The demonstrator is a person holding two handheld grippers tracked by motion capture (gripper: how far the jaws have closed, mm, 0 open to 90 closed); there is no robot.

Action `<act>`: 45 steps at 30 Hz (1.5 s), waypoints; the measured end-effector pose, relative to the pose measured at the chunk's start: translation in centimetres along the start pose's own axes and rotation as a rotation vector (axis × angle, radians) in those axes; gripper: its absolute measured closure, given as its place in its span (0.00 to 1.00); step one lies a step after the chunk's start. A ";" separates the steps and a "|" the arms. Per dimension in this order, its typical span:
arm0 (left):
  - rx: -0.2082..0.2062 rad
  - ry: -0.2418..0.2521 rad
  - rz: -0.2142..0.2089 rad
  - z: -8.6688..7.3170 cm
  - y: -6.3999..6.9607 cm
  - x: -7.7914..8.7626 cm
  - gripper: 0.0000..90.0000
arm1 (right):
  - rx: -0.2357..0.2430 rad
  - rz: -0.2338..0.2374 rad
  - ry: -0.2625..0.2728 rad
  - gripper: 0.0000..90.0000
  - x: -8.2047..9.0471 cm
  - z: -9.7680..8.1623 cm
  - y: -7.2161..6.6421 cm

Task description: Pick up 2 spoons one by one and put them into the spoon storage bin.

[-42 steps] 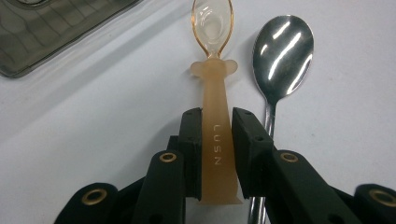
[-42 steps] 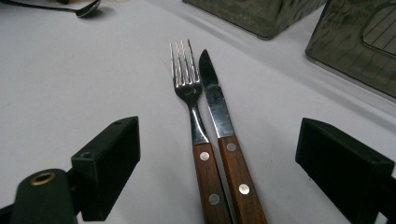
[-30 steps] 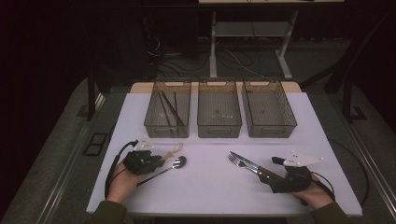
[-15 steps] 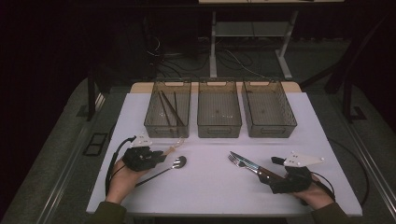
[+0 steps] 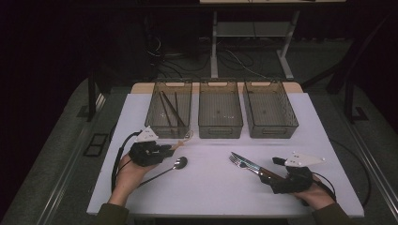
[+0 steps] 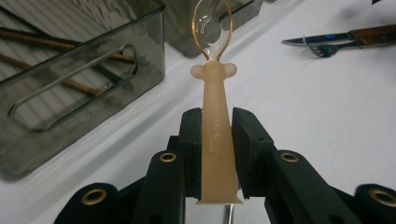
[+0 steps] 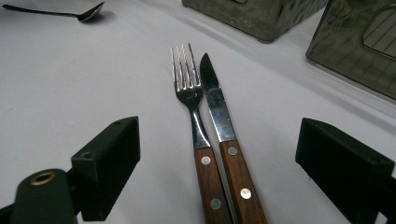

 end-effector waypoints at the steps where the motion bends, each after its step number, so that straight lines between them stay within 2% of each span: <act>1: 0.001 0.002 -0.004 0.1 0.1 -0.2 0.83 | 0.001 0.000 0.000 0.15 0.0 0.0 0.0; 10: -0.015 0.019 -0.022 1.4 0.7 -1.0 0.83 | -0.002 0.000 0.003 0.15 0.0 0.0 0.1; 15: -0.009 0.033 -0.026 2.1 0.8 -1.5 0.83 | -0.006 0.001 0.003 0.15 0.0 0.0 0.1; 19: -0.019 0.035 -0.011 2.7 0.7 -1.8 0.83 | -0.009 -0.002 0.006 0.15 0.0 0.0 0.1; 29: -0.020 0.065 -0.006 4.4 0.6 -2.6 0.83 | -0.008 -0.001 0.007 0.15 0.0 0.0 0.1; 39: -0.017 0.087 -0.013 6.0 0.7 -4.1 0.83 | -0.014 0.002 0.008 0.15 0.0 0.0 0.1; 45: -0.021 0.079 -0.011 7.0 0.9 -5.4 0.83 | -0.016 0.004 0.015 0.15 0.1 0.0 0.1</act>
Point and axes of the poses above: each handheld gripper's, and its own axes: x roughly backward along the jaws, z roughly out of its top, y roughly to its right, the point moved 2 cm from there along -x, roughly forward along the jaws, and after that the axes turned 10 degrees about z, right-handed, at the moved point
